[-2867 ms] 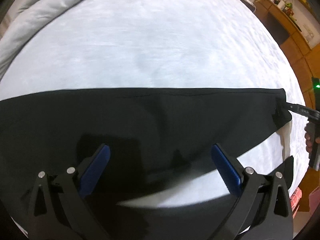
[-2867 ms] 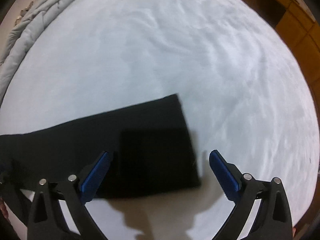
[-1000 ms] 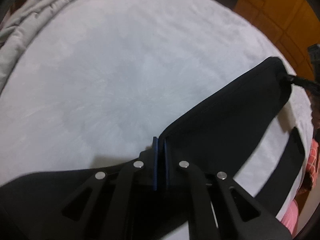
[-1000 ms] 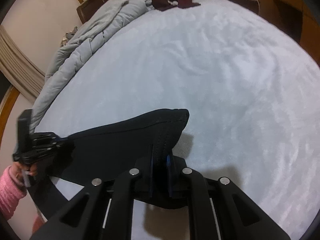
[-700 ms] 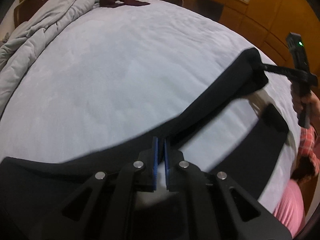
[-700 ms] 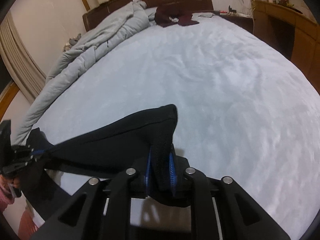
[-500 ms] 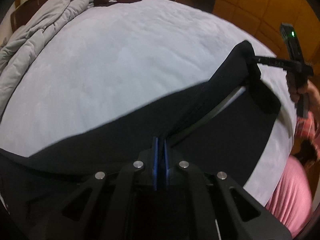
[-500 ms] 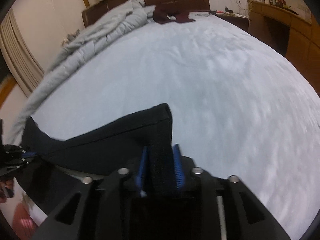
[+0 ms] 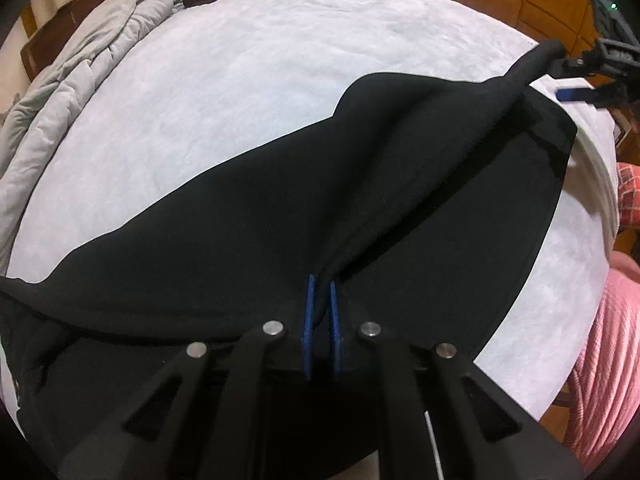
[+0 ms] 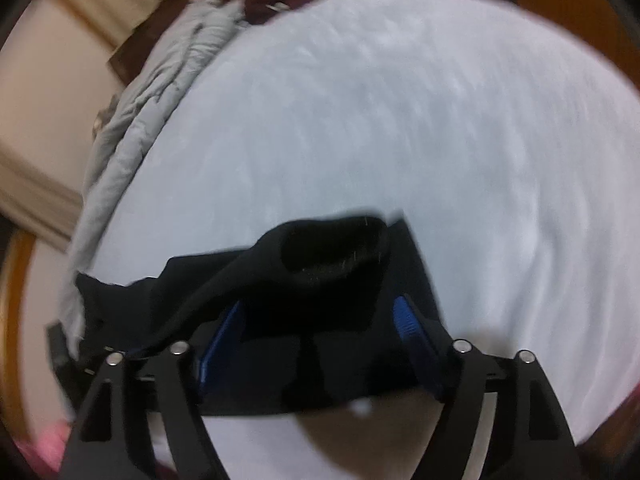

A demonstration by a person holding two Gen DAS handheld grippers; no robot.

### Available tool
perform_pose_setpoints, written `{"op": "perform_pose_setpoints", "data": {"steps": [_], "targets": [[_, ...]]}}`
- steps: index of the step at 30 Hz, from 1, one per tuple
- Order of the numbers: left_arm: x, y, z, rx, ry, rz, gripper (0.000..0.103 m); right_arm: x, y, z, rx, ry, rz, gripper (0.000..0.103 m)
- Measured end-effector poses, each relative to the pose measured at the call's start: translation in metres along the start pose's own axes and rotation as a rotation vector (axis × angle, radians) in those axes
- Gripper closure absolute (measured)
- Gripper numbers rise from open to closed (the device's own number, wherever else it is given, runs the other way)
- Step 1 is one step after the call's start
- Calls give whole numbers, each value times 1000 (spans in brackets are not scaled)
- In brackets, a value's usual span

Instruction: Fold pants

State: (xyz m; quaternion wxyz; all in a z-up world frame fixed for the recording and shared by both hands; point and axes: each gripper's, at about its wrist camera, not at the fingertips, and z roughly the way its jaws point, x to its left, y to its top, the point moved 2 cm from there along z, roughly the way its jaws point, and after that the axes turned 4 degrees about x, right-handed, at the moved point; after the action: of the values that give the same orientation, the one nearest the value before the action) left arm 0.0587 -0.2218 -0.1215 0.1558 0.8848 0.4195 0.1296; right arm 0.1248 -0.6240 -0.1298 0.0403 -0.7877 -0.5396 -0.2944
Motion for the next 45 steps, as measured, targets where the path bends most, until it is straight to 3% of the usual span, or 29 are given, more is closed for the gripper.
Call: {"op": "perform_pose_setpoints", "data": {"steps": [5, 8, 12, 13, 14, 15, 16, 17, 19, 23, 25, 29, 32, 33, 35, 37, 40, 45], "targets": [[-4, 4, 6, 9, 33, 8, 96, 0, -9, 12, 105, 142, 79, 25], [-7, 4, 6, 11, 28, 0, 95, 8, -20, 12, 148, 216, 98, 18], [-10, 4, 5, 9, 28, 3, 95, 16, -22, 12, 137, 205, 97, 16], [-10, 4, 5, 10, 28, 2, 95, 16, -21, 15, 134, 202, 105, 23], [-10, 4, 5, 11, 27, 1, 95, 15, -21, 18, 133, 195, 113, 44], [-11, 4, 5, 13, 25, -2, 95, 14, -19, 23, 131, 176, 114, 57], [-10, 4, 5, 16, 21, -7, 95, 13, -18, 26, 134, 163, 115, 77], [-9, 5, 3, 17, 16, -13, 95, 11, -17, 29, 135, 149, 122, 87], [-8, 6, -1, 11, 7, -20, 95, 10, -14, 29, 126, 126, 117, 94], [-13, 5, -21, -17, 0, -3, 95, 31, -8, -2, 1, 115, -51, 94], [-21, 3, -27, -21, -5, 16, 95, 34, -7, -6, -9, 74, -94, 94], [-37, -4, -15, 24, -25, 36, 95, 0, -15, 32, 119, -42, 14, 94], [-48, -10, -4, 27, 16, 65, 95, -13, -21, 44, 139, -28, 97, 93], [-50, -9, -3, 23, 29, 76, 95, -9, -20, 39, 136, -37, 100, 91], [-48, -8, -2, 21, 22, 65, 95, -3, -21, 32, 143, -80, 92, 74], [-46, -8, -2, 20, 5, 49, 95, 6, -26, 25, 177, -134, 73, 66], [-40, -10, -1, 19, -10, 24, 95, 37, -43, 17, 226, -193, -12, 64], [-36, -11, -2, 23, -31, -17, 94, 92, -60, 27, 258, -89, -138, 64]]}}
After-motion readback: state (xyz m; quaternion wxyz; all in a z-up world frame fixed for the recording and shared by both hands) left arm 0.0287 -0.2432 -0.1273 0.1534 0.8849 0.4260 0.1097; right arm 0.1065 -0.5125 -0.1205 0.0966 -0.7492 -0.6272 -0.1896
